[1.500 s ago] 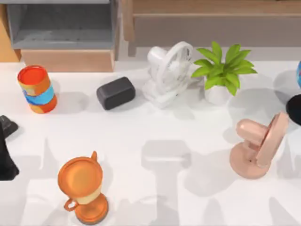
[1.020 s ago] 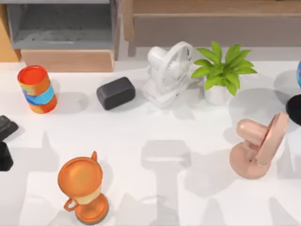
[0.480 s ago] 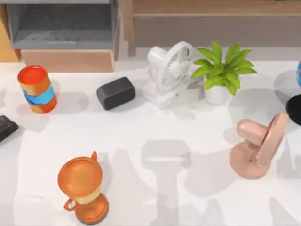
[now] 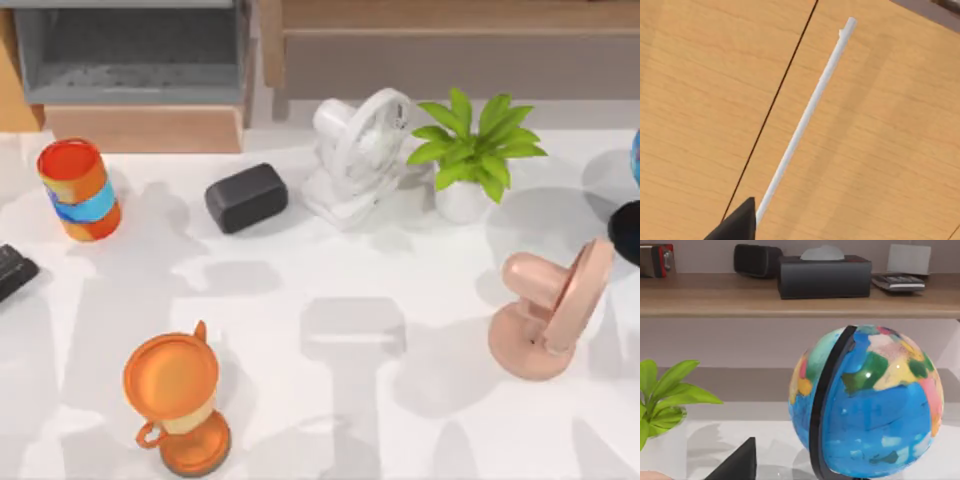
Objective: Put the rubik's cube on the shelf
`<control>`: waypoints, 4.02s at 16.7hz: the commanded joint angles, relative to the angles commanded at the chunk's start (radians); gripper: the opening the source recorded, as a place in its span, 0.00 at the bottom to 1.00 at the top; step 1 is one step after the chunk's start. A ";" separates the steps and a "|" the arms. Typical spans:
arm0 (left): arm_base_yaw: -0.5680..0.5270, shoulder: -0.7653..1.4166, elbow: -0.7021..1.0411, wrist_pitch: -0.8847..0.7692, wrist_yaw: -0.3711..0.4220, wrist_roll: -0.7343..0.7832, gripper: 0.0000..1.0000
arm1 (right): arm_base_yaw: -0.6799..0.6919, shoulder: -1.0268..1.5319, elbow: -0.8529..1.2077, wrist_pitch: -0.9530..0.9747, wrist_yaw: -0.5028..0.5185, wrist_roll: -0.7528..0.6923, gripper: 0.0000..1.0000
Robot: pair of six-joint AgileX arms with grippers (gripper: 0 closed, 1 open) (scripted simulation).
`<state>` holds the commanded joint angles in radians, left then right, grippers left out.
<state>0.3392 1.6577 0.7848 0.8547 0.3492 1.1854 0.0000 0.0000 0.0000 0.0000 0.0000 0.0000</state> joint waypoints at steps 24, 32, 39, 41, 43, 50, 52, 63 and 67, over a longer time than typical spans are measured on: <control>0.054 0.676 0.429 0.260 0.091 0.398 1.00 | 0.000 0.000 0.000 0.000 0.000 0.000 1.00; 0.054 0.677 0.430 0.260 0.091 0.398 0.62 | 0.000 0.000 0.000 0.000 0.000 0.000 1.00; 0.054 0.677 0.430 0.260 0.091 0.398 0.10 | 0.000 0.000 0.000 0.000 0.000 0.000 1.00; 0.054 0.677 0.430 0.260 0.091 0.398 0.00 | 0.000 0.000 0.000 0.000 0.000 0.000 1.00; 0.054 0.677 0.430 0.260 0.091 0.398 0.00 | 0.000 0.000 0.000 0.000 0.000 0.000 1.00; 0.059 0.684 0.425 0.253 0.092 0.393 0.00 | 0.000 0.000 0.000 0.000 0.000 0.000 1.00; 0.070 0.660 0.388 0.278 0.103 0.395 0.00 | 0.000 0.000 0.000 0.000 0.000 0.000 1.00; 0.123 0.565 0.155 0.395 0.159 0.397 0.00 | 0.000 0.000 0.000 0.000 0.000 0.000 1.00; 0.154 0.528 0.087 0.438 0.189 0.397 0.00 | 0.000 0.000 0.000 0.000 0.000 0.000 1.00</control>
<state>0.4933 2.1857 0.8718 1.2930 0.5384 1.5827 0.0000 0.0000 0.0000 0.0000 0.0000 0.0000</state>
